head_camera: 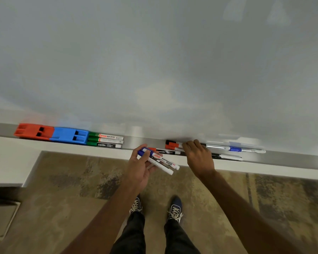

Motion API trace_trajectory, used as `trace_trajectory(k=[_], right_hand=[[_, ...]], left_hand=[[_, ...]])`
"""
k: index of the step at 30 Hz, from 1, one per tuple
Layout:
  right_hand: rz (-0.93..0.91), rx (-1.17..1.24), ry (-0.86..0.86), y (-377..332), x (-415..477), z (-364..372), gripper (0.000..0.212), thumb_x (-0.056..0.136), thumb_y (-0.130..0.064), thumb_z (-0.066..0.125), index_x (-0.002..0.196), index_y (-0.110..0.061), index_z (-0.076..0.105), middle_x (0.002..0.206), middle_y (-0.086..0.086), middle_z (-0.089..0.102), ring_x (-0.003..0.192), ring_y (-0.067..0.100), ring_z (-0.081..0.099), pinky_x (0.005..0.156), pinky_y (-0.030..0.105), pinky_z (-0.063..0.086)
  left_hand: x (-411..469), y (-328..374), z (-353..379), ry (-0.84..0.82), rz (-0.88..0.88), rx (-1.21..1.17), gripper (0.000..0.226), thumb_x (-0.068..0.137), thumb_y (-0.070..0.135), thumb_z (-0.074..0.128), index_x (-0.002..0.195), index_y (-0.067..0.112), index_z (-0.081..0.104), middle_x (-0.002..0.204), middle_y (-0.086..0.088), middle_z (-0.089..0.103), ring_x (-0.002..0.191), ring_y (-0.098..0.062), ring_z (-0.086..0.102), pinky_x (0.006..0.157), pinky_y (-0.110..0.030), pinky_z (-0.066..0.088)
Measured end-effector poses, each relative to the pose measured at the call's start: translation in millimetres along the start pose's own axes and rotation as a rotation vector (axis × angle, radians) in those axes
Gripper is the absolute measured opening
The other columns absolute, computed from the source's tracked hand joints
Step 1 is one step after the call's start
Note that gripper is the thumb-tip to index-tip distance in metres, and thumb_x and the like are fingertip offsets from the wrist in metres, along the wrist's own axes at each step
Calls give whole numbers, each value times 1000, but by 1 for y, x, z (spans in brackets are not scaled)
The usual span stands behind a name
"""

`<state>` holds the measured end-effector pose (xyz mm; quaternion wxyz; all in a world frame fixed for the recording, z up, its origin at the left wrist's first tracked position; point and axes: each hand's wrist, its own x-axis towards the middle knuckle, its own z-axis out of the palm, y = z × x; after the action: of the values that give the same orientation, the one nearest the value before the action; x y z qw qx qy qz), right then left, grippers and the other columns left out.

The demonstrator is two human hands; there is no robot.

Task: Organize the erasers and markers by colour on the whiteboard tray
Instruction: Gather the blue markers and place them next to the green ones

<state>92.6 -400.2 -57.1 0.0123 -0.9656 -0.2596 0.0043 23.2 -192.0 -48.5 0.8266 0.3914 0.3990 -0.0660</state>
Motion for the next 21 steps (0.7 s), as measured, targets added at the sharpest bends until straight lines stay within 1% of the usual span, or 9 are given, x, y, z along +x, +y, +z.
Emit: trace_trajectory(k=[3, 6, 7, 9, 11, 13, 17, 19, 21], right_hand=[[11, 2, 60, 7, -3, 0, 30, 75, 1, 72, 105, -5, 68, 96, 12, 69, 88, 28, 65, 66, 38, 56], [53, 3, 121, 22, -11, 0, 25, 80, 1, 60, 103, -6, 68, 96, 11, 69, 87, 29, 63, 65, 37, 53], [79, -3, 129, 31, -15, 0, 25, 81, 2, 60, 103, -7, 68, 96, 10, 69, 88, 29, 62, 66, 37, 53], [145, -19, 132, 55, -26, -1, 25, 79, 2, 66, 103, -6, 68, 97, 11, 69, 90, 30, 62, 68, 38, 52], [217, -48, 138, 84, -39, -3, 28, 72, 5, 68, 98, -5, 69, 94, 11, 69, 88, 32, 62, 66, 40, 51], [264, -91, 121, 111, -52, -5, 30, 66, 6, 66, 92, -7, 68, 88, 10, 68, 84, 34, 61, 62, 40, 49], [278, -149, 23, 148, -71, -7, 33, 57, 14, 67, 83, -6, 66, 79, 12, 66, 77, 35, 60, 59, 40, 49], [270, -168, -43, 158, -75, -8, 34, 55, 15, 68, 83, -4, 67, 79, 13, 67, 77, 36, 61, 60, 41, 51], [255, -175, -82, 165, -76, -10, 35, 51, 14, 69, 81, -4, 67, 78, 14, 67, 76, 37, 62, 61, 42, 51]], left_hand=[[-2, -7, 11, -8, -5, 9, 26, 97, 7, 57, 120, 18, 62, 119, -23, 69, 101, -39, 72, 79, -50, 62], [-5, -12, 21, -14, -9, 13, 25, 98, 6, 55, 120, 17, 61, 117, -25, 69, 97, -39, 74, 76, -48, 63], [-6, -15, 26, -14, -12, 17, 24, 98, 6, 55, 119, 17, 61, 117, -26, 69, 98, -39, 73, 77, -49, 62], [-7, -20, 34, -17, -21, 24, 23, 98, 6, 54, 117, 17, 62, 119, -28, 67, 102, -41, 71, 81, -51, 61], [-8, -26, 43, -23, -25, 22, 22, 98, 6, 54, 116, 17, 61, 121, -28, 66, 102, -40, 71, 77, -48, 63], [-9, -33, 52, -24, -30, 17, 24, 98, 6, 54, 119, 15, 59, 122, -26, 66, 104, -40, 70, 75, -47, 63], [-12, -45, 67, -38, -41, 20, 30, 99, 5, 54, 127, 13, 58, 124, -23, 67, 103, -39, 71, 77, -49, 62], [-14, -51, 74, -35, -42, 22, 33, 98, 5, 54, 130, 12, 57, 123, -22, 67, 98, -38, 73, 71, -46, 63], [-16, -55, 81, -29, -43, 27, 31, 98, 4, 55, 128, 11, 58, 119, -22, 67, 87, -33, 76, 61, -41, 62]])
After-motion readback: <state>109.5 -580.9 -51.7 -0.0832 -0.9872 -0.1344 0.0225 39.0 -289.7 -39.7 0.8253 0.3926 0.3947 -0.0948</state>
